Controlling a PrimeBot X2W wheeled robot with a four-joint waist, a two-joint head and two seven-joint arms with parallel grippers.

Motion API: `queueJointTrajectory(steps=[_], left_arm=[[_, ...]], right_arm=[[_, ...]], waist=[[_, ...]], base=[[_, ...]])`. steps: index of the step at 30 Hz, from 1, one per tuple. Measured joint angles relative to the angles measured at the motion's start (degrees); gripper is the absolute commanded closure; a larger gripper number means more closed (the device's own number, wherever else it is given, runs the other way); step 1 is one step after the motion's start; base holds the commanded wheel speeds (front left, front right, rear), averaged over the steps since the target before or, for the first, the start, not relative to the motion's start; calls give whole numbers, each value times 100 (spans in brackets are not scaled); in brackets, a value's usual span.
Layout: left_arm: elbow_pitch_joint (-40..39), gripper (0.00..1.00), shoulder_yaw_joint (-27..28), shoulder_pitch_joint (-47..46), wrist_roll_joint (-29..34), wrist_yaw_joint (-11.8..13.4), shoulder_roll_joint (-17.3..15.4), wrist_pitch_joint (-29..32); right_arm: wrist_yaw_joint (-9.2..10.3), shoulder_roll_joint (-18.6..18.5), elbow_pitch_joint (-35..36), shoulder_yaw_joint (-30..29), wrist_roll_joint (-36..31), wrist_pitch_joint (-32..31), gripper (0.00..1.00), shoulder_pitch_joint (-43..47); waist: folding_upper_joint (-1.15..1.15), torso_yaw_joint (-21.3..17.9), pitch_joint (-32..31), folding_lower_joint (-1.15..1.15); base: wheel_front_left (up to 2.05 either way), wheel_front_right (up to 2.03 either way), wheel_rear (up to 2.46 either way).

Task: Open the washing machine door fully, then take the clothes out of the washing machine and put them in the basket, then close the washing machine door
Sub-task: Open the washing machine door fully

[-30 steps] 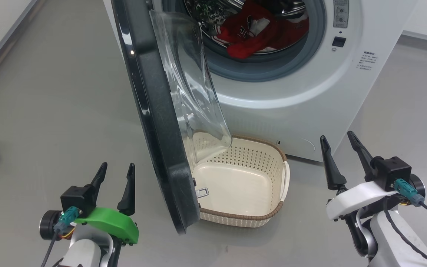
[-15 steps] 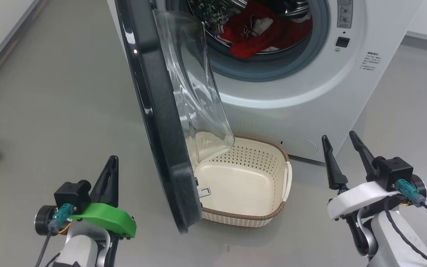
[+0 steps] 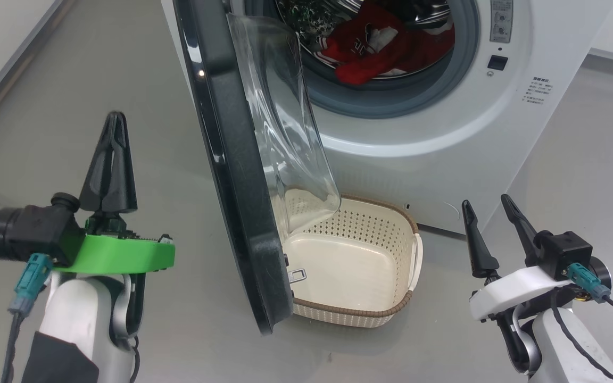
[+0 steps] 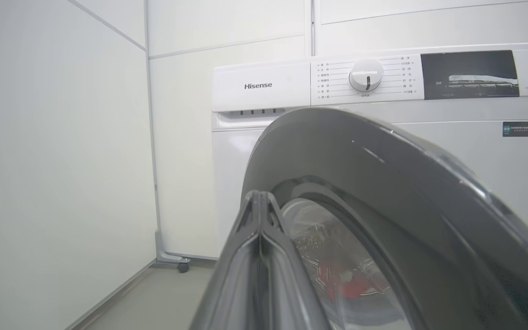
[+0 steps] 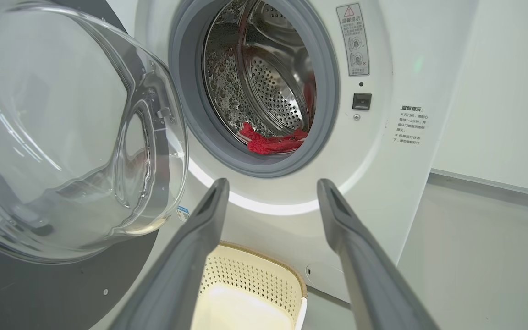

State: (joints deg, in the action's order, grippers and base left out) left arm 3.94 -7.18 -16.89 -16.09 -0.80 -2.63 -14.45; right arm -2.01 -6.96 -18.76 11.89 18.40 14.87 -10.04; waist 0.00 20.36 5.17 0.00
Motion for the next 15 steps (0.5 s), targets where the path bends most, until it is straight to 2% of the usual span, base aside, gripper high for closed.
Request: queueJointTrajectory(steps=[4,9,12,15], left_arm=[[-787,100,-70,-127,169,-35,2,-32],[-1606,100,-494,-186,216,-339,8,-33],[-1859,100,-1051,-144,211,-494,9,-34],[-1842,100,-1336,-1,136,-541,7,-34]], right_arm=[[-47,31,5,-42,-46,0,0,0],[-96,76,-9,-62,-98,0,0,3],[-146,121,-31,-75,-130,1,0,10],[-146,147,-59,-74,-143,0,0,16]], waist=[[0,10,-15,0],[0,11,-49,0],[0,1,-88,0],[0,-12,-116,0]], base=[[0,0,0],[0,0,0],[0,0,0],[0,0,0]])
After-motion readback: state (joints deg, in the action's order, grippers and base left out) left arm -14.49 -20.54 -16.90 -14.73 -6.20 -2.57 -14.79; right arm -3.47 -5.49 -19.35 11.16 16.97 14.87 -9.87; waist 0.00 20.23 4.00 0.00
